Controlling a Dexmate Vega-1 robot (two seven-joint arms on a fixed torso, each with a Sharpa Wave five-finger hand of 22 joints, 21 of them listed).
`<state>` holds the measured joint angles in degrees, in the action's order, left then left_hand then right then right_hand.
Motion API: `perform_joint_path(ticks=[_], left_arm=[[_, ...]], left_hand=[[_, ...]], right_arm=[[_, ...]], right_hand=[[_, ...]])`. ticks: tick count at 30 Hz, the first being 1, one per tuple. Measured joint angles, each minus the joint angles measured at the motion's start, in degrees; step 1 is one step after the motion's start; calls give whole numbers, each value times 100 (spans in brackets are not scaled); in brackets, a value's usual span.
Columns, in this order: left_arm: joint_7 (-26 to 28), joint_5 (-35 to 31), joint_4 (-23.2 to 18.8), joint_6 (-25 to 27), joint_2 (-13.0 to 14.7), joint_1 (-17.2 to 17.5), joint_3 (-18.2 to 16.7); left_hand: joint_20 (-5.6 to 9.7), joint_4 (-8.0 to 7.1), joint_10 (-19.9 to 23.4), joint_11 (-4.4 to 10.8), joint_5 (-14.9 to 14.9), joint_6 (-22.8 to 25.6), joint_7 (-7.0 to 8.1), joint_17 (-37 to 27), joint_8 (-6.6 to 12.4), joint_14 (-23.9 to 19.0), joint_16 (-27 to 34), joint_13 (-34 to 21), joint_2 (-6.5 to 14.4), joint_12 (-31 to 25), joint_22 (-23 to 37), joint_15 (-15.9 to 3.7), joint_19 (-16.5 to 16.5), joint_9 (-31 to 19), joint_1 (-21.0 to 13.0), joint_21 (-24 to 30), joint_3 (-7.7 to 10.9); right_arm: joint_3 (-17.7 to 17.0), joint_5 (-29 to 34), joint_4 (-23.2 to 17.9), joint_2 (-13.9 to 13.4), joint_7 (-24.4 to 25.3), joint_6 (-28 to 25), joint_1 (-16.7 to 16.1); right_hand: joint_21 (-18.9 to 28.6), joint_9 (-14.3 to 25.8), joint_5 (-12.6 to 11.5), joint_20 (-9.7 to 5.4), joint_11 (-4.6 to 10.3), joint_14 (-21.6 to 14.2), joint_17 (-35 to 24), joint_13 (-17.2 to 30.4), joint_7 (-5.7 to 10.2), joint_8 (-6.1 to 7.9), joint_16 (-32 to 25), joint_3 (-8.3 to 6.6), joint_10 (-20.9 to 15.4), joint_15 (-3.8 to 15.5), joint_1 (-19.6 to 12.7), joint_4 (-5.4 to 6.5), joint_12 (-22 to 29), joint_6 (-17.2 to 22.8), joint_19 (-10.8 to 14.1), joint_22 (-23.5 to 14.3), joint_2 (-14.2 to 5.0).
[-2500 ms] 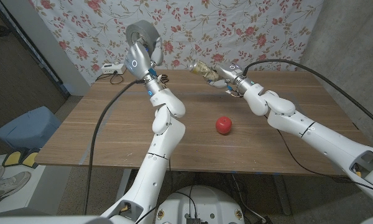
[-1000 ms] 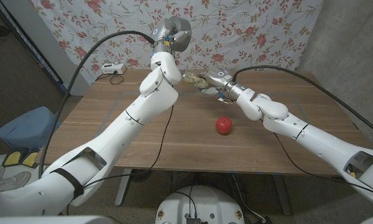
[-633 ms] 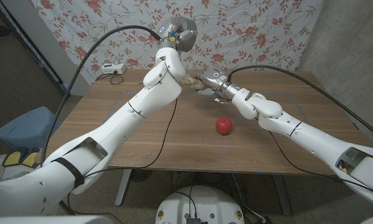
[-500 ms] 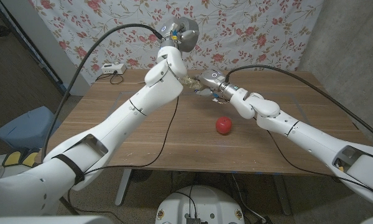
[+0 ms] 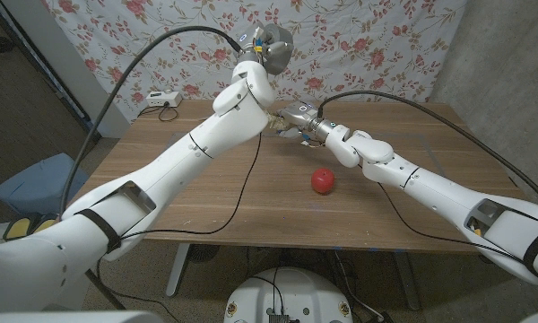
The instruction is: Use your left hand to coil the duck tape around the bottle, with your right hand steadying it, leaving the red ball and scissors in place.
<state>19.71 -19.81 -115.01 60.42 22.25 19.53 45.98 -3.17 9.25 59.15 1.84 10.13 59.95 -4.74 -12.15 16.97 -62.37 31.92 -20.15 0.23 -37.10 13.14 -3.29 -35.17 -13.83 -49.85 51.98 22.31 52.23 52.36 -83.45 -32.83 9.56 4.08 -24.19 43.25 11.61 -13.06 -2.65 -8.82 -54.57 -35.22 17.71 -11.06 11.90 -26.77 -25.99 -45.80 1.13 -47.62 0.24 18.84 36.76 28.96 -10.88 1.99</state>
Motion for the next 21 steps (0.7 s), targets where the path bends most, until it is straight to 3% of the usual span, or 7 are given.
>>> perform_joint_path(ticks=[21], left_arm=[[169, 273, -81, 1, 89, -142, 208]], left_hand=[[0, 0, 81, -21, 5, 53, -52, -7, -68, -33, -47, -46, -30, 105, -75, -16, 1, 28, -30, 128, 0]], right_arm=[[309, -233, 555, 193, -9, 62, 389]], right_hand=[[44, -1, -10, -21, -8, -2, -26, -1, 0, -5, 27, 24, -10, -1, 0, 24, -44, 0, -41, 0, 0]])
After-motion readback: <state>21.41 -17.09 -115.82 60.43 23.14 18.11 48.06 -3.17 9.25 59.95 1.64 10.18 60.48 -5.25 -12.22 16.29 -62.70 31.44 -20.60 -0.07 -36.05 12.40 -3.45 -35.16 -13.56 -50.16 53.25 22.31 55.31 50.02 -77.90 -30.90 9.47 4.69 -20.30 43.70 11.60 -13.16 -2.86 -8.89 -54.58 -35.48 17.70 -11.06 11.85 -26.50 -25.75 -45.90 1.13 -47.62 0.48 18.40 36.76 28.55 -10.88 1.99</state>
